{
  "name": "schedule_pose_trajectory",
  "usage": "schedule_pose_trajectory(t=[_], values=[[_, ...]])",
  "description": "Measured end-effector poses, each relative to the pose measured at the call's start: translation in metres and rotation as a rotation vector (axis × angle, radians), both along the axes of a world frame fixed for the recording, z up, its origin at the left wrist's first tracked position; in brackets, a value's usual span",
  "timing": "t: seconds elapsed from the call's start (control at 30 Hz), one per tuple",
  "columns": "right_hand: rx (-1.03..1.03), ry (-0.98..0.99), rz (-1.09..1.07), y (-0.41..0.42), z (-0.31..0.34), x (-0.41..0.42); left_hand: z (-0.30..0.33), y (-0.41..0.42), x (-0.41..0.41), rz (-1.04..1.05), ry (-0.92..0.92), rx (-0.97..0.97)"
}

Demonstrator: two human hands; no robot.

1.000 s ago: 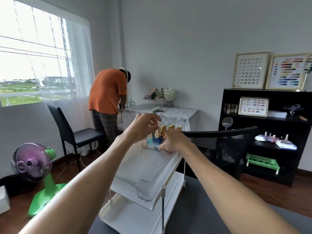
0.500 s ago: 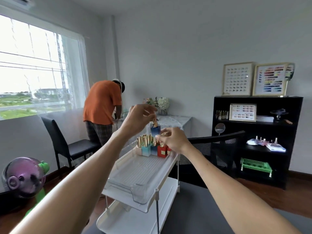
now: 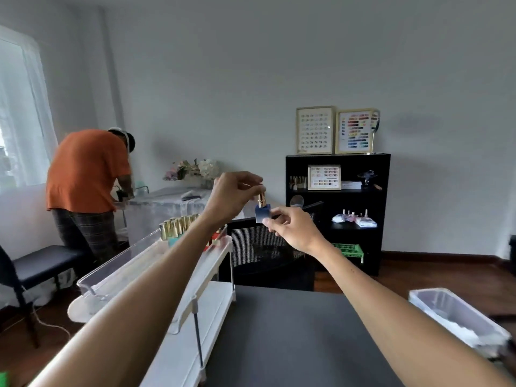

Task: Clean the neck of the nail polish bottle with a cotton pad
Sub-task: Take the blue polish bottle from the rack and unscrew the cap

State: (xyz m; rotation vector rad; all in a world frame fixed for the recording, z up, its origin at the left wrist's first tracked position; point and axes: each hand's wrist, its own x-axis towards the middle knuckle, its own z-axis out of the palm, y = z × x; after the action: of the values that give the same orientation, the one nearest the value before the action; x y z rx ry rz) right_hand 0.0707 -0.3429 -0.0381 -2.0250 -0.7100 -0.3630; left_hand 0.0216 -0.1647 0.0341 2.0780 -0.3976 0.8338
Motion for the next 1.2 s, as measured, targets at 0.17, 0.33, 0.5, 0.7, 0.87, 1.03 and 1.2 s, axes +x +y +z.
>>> schedule_pose_trajectory(t=[0.17,0.33,0.5,0.7,0.87,1.03,1.2], values=[[0.008,0.065,-0.086,-0.053,-0.033,-0.011,-0.037,-0.047,0.008,-0.113,0.041,0.023],[-0.012,0.177,-0.16,-0.09,-0.089,-0.026,-0.092,-0.083,0.012,-0.188,0.144,-0.009],[-0.063,0.214,-0.232,-0.116,-0.141,-0.034,-0.147,-0.109,0.005,-0.239,0.23,-0.02],[-0.177,0.247,-0.205,-0.13,-0.19,-0.037,-0.207,-0.123,-0.003,-0.236,0.283,-0.04],[-0.205,0.297,-0.29,-0.14,-0.211,-0.03,-0.236,-0.128,-0.002,-0.229,0.262,-0.024],[-0.304,0.24,-0.335,-0.144,-0.223,-0.016,-0.254,-0.137,0.011,-0.2,0.243,-0.106],[-0.312,0.205,-0.338,-0.147,-0.231,-0.008,-0.257,-0.138,0.026,-0.234,0.226,-0.086]])
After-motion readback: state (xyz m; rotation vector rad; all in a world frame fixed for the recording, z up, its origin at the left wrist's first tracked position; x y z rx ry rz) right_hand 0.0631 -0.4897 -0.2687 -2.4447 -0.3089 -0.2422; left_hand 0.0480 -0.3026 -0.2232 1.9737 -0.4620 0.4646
